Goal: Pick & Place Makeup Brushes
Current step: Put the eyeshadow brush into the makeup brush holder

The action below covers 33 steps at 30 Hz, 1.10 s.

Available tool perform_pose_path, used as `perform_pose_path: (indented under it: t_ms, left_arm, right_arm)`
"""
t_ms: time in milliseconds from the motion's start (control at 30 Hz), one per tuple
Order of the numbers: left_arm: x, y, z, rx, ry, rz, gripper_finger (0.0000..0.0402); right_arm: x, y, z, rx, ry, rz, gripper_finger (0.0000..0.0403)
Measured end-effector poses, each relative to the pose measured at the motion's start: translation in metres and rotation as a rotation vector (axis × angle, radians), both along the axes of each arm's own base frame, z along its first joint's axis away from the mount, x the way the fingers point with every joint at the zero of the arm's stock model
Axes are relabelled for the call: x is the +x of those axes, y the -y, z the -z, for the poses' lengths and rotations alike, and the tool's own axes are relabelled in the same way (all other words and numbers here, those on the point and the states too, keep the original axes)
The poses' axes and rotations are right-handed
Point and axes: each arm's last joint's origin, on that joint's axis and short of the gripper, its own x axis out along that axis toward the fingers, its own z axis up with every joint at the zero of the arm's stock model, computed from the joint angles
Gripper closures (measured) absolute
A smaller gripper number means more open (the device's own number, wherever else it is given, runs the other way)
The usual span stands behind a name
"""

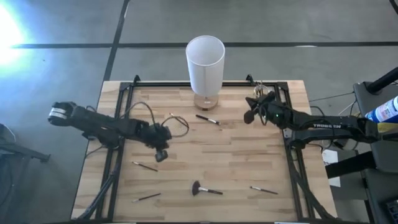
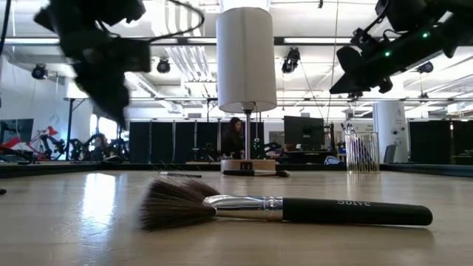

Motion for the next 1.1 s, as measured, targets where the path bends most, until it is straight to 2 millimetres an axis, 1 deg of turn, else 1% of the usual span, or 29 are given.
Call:
perform_pose_path:
  t_ms: [100,200,367,467,633,833,933,1033,1100]
  left_arm:
    - [-0.007,0.016,0.003,-0.016,-0.192,-0.010,0.0363]
    - [-0.012,0.036,0.008,-0.043,-0.324,0.047,0.0339]
    - [-0.018,0.070,0.026,-0.029,-0.450,0.205,0.0316]
    - [-0.020,0.081,0.037,0.003,-0.507,0.237,0.0313]
    - [-0.019,0.090,0.049,0.019,-0.541,0.243,0.0312]
    - [-0.017,0.091,0.059,0.030,-0.546,0.241,0.0318]
    - [-0.017,0.090,0.064,0.039,-0.560,0.238,0.0342]
    - [-0.016,0.090,0.066,0.056,-0.564,0.233,0.0381]
    - [-0.015,0.087,0.065,0.050,-0.558,0.221,0.0393]
  right_arm:
    - [0.002,-0.009,0.003,-0.029,0.024,-0.042,0.0394]
    - [0.003,-0.014,0.005,-0.048,0.040,-0.071,0.0394]
    - [0.003,-0.018,0.007,-0.055,0.028,-0.099,0.0394]
    - [0.004,-0.020,0.007,-0.065,0.017,-0.112,0.0394]
    - [0.004,-0.021,0.007,-0.077,0.007,-0.119,0.0394]
    - [0.004,-0.021,0.007,-0.079,0.003,-0.125,0.0394]
    - [0.004,-0.021,0.007,-0.079,0.003,-0.125,0.0394]
    - [0.004,-0.021,0.007,-0.079,0.003,-0.125,0.0394]
    - [0.004,-0.021,0.007,-0.079,0.003,-0.125,0.0394]
